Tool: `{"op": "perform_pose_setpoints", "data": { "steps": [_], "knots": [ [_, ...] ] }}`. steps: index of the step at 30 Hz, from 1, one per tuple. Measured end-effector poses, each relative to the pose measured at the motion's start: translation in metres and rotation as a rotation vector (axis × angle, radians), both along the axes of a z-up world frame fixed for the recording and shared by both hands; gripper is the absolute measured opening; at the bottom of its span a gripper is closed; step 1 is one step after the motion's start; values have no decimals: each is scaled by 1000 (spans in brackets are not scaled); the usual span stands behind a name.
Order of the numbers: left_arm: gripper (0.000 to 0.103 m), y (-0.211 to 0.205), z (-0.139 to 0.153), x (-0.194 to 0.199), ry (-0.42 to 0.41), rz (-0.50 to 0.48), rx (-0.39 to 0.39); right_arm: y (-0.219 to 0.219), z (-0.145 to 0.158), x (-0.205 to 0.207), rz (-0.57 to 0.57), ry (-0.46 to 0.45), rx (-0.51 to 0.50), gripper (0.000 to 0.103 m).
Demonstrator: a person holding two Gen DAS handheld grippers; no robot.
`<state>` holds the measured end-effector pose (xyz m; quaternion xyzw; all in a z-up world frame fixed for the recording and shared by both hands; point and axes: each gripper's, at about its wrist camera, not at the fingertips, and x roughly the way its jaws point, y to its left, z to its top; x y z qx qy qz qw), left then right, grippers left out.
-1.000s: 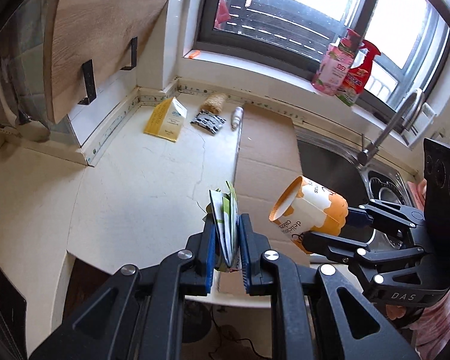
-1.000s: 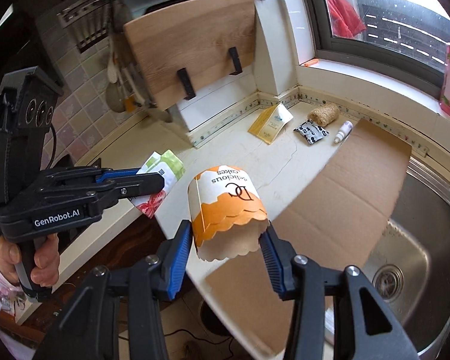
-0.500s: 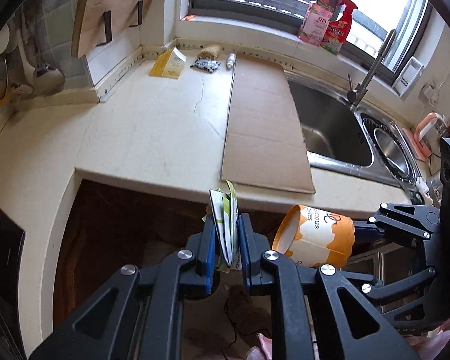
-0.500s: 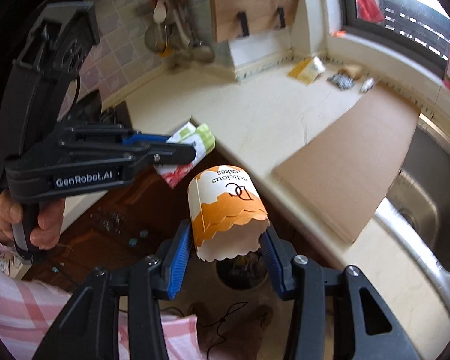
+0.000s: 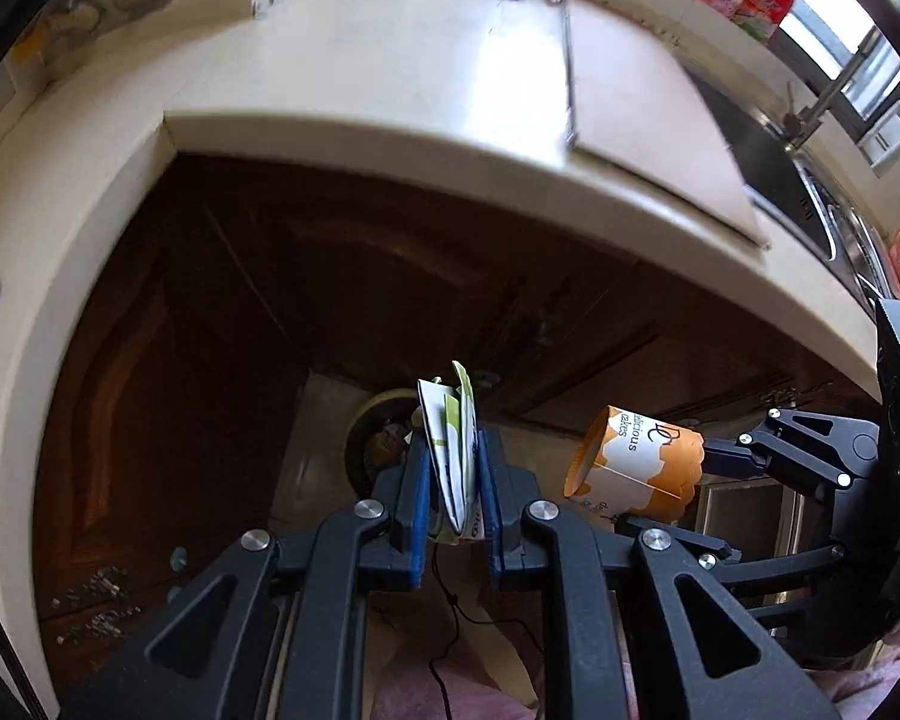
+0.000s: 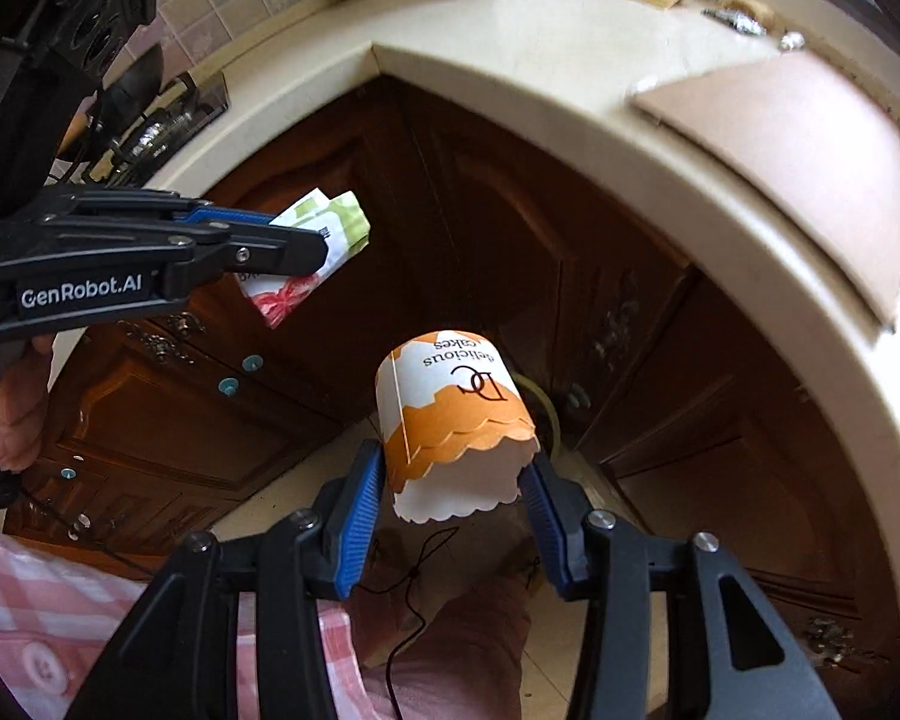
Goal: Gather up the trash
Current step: 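Carry the tissue pack and cake wrapper down over the trash bin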
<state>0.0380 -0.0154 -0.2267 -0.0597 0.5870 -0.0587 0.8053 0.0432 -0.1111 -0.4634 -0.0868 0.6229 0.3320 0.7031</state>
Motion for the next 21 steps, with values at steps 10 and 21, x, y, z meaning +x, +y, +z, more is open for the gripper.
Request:
{"op": "perform_pose_setpoints", "data": {
  "steps": [10, 21],
  "knots": [
    [13, 25, -135, 12, 131, 103, -77, 13, -100, 3, -102, 73, -44, 47],
    [35, 39, -279, 26, 297, 185, -87, 62, -187, 16, -55, 118, -137, 56]
  ]
}}
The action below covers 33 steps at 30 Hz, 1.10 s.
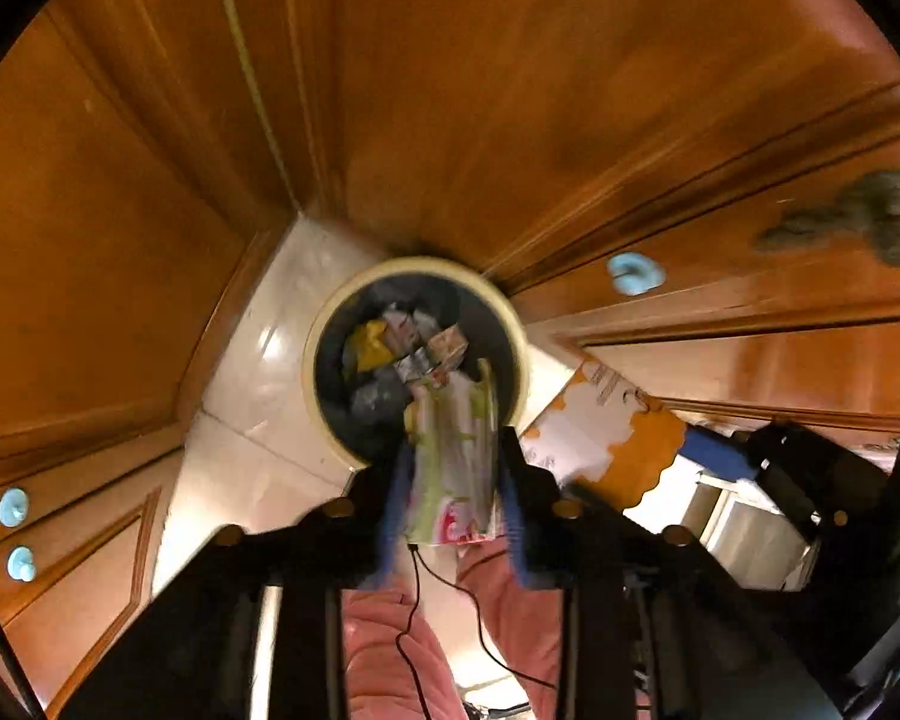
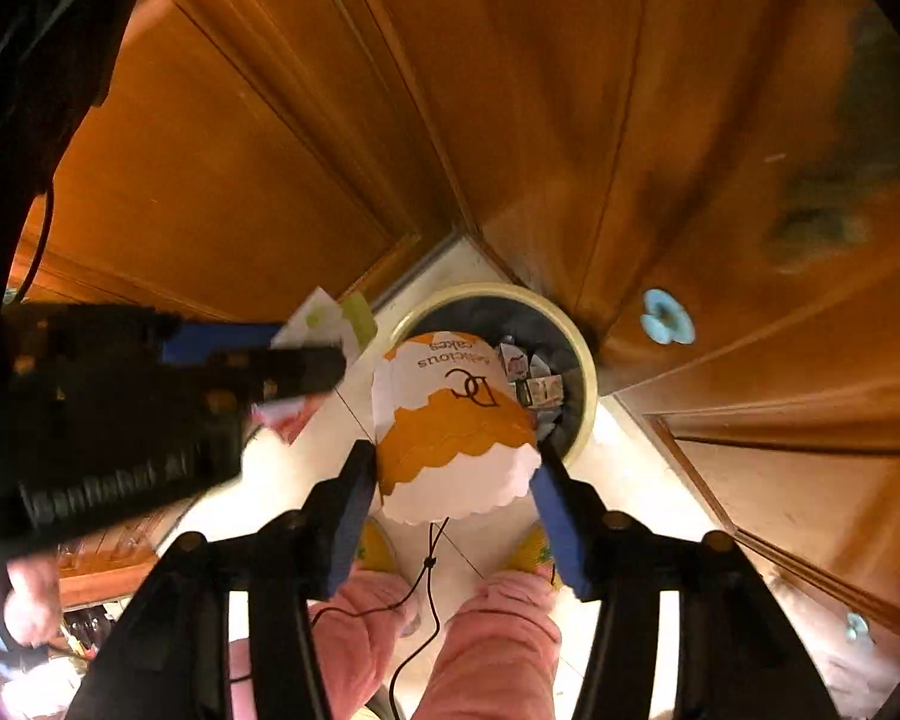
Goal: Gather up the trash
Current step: 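Carry the tissue pack and cake wrapper down over the trash bin, then open both tools to drop the pack and wrapper into the bin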
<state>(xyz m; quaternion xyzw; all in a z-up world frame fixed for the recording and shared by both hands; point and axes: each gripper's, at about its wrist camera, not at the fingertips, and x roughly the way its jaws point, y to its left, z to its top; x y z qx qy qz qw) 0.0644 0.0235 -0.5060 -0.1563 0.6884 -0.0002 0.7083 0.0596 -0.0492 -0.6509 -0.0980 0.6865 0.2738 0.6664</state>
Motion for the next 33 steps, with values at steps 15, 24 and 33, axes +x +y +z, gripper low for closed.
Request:
{"op": "perform_pose_setpoints", "data": {
  "steps": [15, 24, 33],
  "knots": [
    [71, 38, 5, -5, -3, 29, 79, -6, 38, 6, 6, 4, -70, 59],
    [71, 38, 71, -11, -90, 9, 98, -6, 118, 0, -8, -64, -55, 59],
    [71, 27, 179, -21, -251, -18, 106, -26, 253, -5, -85, -198, 47, 59]
  ]
}}
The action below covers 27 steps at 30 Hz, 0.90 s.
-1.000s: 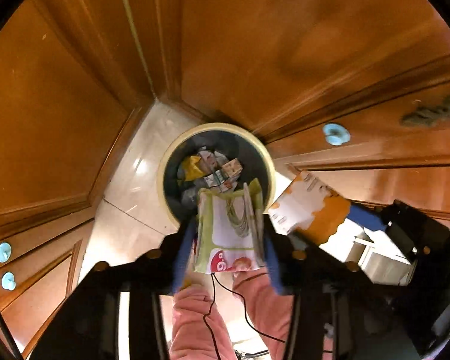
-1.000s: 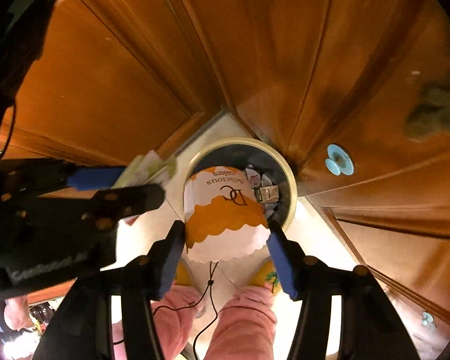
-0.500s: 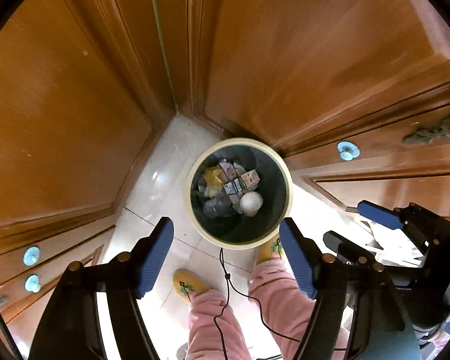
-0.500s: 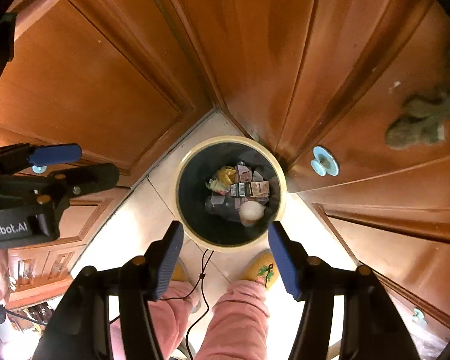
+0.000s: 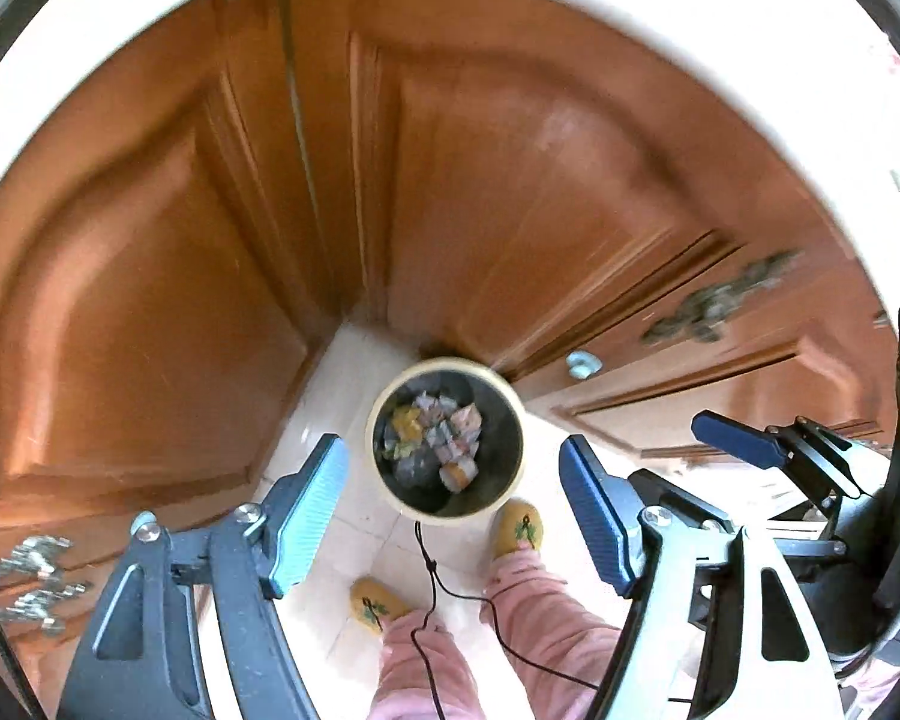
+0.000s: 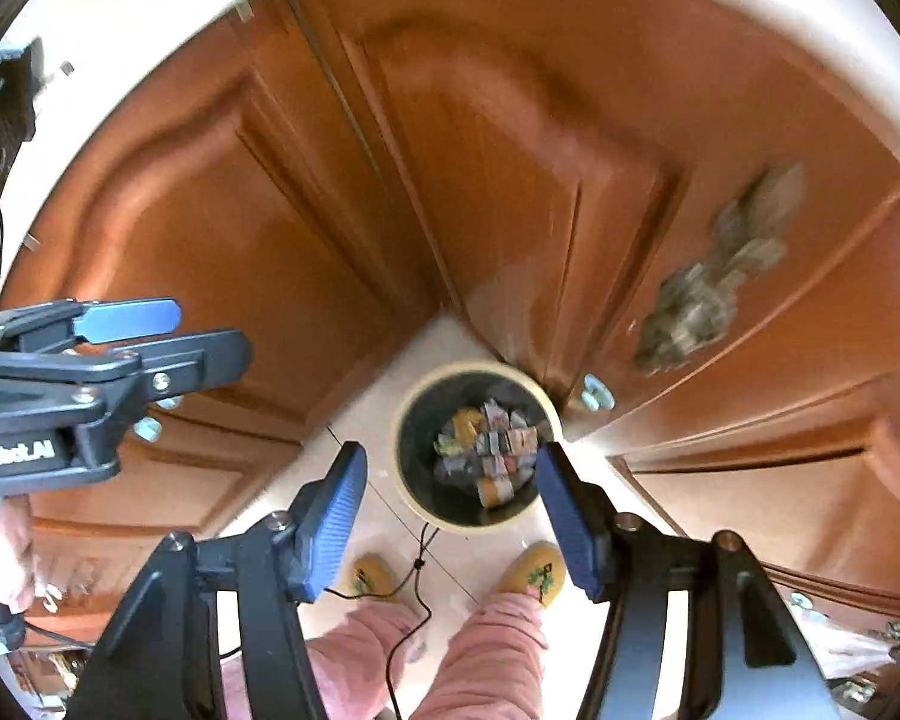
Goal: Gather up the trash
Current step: 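Open both tools to drop the pack and wrapper into the bin, then raise both tools back up toward the counter trash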
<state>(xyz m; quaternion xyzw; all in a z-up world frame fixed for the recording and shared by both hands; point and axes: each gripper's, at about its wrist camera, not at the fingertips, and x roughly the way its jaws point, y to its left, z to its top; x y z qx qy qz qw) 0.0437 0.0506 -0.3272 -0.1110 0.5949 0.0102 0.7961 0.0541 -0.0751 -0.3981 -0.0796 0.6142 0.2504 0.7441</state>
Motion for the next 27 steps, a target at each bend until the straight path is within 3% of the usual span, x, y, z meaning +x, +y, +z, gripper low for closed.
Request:
{"op": "perform_pose_setpoints", "data": {
  "steps": [7, 17, 27],
  "knots": [
    [72, -15, 91, -5, -153, -77, 19, -14, 110, -6, -57, -106, 34, 59],
    [77, -46, 207, 3, -396, -192, 2, -56, 257, -8, -224, -335, 25, 59],
    [86, -64, 284, 16, -531, -285, 25, -92, 337, -8, -368, -441, 1, 59]
  ]
}}
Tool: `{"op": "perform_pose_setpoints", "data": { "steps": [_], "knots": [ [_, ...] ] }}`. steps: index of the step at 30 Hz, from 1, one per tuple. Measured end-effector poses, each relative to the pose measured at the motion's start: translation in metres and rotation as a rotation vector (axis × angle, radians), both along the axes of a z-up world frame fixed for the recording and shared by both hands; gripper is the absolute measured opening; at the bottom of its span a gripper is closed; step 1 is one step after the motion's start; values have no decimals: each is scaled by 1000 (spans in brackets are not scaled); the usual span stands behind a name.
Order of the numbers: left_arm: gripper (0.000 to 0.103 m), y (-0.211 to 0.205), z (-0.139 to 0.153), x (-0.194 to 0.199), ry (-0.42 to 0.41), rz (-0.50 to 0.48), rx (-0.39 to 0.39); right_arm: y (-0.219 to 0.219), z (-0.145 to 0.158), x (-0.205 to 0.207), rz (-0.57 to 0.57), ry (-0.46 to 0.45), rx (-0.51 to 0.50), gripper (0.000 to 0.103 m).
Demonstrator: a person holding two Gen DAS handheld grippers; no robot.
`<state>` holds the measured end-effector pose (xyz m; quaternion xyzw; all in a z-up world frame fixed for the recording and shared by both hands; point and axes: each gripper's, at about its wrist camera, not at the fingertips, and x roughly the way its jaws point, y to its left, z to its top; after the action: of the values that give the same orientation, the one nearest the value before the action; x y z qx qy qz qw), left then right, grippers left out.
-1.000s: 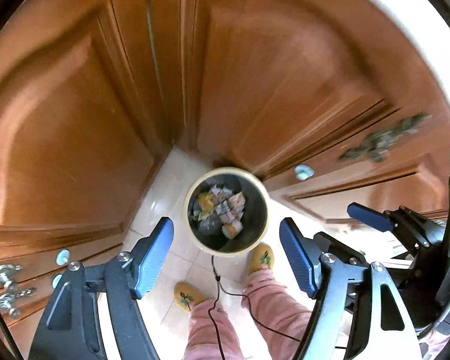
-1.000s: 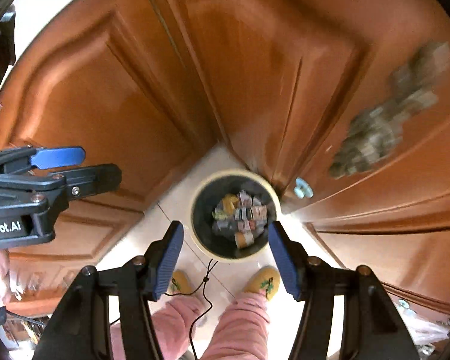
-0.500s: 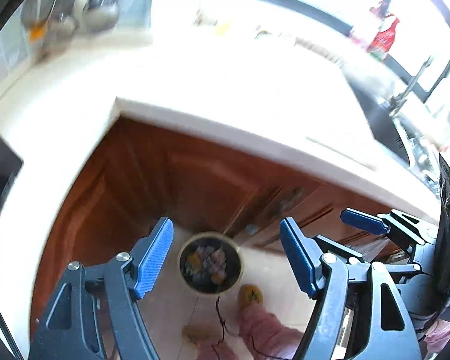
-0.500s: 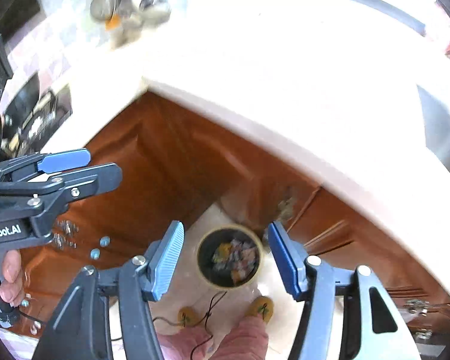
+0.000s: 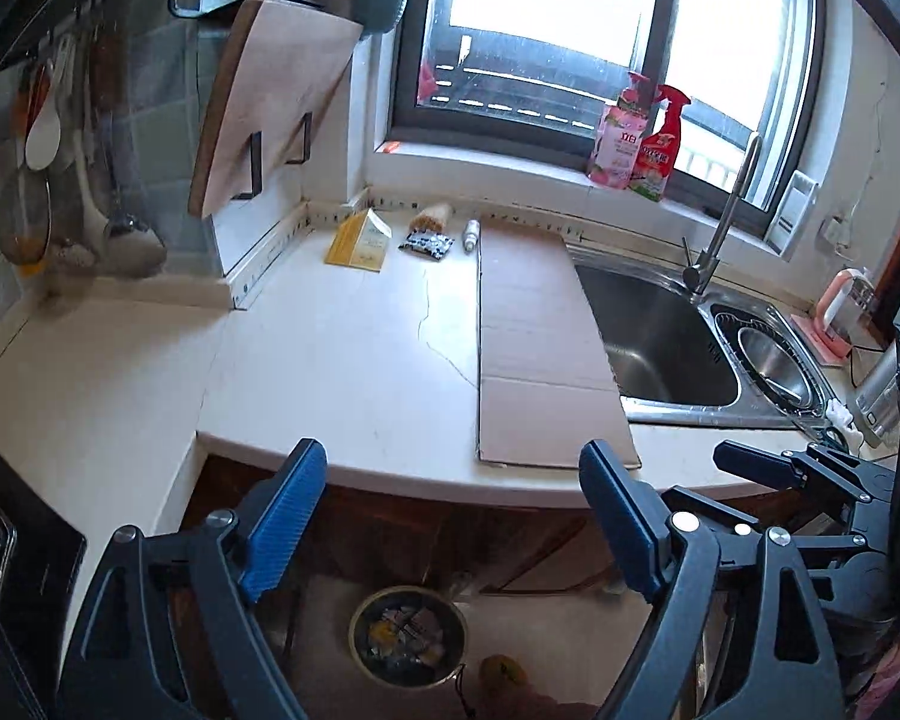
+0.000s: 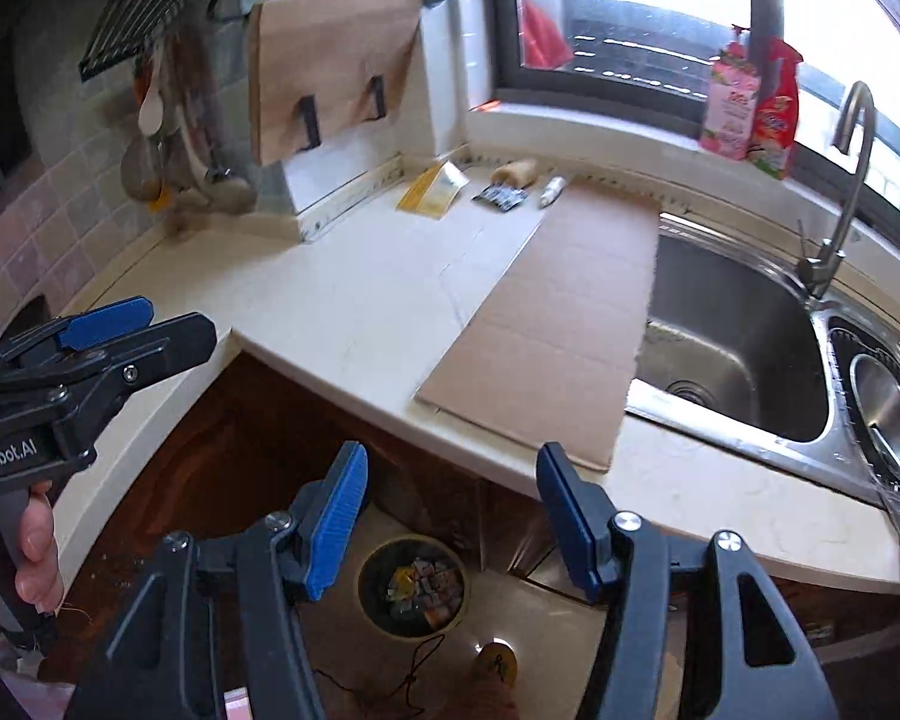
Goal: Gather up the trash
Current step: 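Raise both tools back up toward the counter trash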
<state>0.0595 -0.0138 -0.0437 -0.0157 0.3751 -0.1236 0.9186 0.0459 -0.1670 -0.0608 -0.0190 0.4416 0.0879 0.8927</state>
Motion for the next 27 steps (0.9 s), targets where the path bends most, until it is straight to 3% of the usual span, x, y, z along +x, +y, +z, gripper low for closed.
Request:
{"op": "perform_pose_setpoints", "data": {
  "steps": [6, 10, 15, 19, 27],
  "knots": [
    [100, -4, 35, 28, -24, -22, 31, -23, 43, 11, -77, -36, 3, 59],
    [102, -10, 49, 57, -48, -26, 62, -41, 69, 39, -119, -41, -34, 59],
    [102, -25, 57, 108, -48, -5, 116, -63, 92, 94, -93, -43, -33, 60],
    [102, -34, 51, 167, 3, 17, 160, -78, 106, 148, -51, -68, -28, 70],
    [102, -35, 7, 317, 170, 120, 164, -105, 96, 280, 60, -38, 5, 70]
  ]
}}
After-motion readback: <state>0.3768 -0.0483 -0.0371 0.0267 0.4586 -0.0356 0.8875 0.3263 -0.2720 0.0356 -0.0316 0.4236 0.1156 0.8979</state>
